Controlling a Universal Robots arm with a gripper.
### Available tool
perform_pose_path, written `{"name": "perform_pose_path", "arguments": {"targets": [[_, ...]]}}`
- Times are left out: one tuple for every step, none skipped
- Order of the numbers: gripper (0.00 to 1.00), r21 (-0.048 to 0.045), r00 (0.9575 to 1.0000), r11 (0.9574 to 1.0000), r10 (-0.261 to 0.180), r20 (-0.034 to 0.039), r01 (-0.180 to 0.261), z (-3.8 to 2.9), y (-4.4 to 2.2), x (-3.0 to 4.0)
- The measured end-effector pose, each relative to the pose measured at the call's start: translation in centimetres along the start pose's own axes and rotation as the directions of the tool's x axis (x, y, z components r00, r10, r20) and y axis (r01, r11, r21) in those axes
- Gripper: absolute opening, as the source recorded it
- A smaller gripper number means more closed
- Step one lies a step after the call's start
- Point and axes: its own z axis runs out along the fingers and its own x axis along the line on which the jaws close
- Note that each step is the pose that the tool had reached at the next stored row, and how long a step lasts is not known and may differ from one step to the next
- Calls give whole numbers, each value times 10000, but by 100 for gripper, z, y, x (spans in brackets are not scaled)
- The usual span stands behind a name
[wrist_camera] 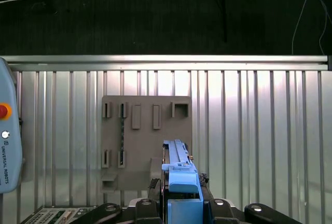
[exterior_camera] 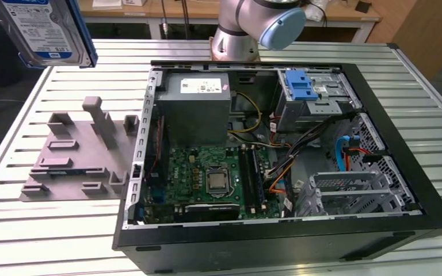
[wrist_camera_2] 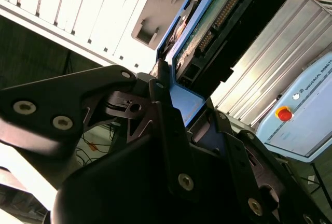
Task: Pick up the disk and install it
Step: 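Pick up the disk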
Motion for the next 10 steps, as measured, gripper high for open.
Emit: {"name": "perform_pose_path", "arguments": {"targets": [[36,0,10000,10000,0,0,0,0,0,0],[36,0,10000,10000,0,0,0,0,0,0],[36,0,10000,10000,0,0,0,0,-1,2],[36,0,10000,10000,-2,-1,2,0,-2,9],[36,0,10000,10000,-2,0,2,-1,-3,22],[36,1,10000,10000,0,0,0,-1,-3,39],[36,0,10000,10000,0,-1,0,-2,-4,57],[36,-1,10000,10000,0,-1,0,-3,-5,73],[36,0,10000,10000,0,0,0,-3,-8,87],[36,0,10000,10000,0,0,0,-3,-14,97]]}}
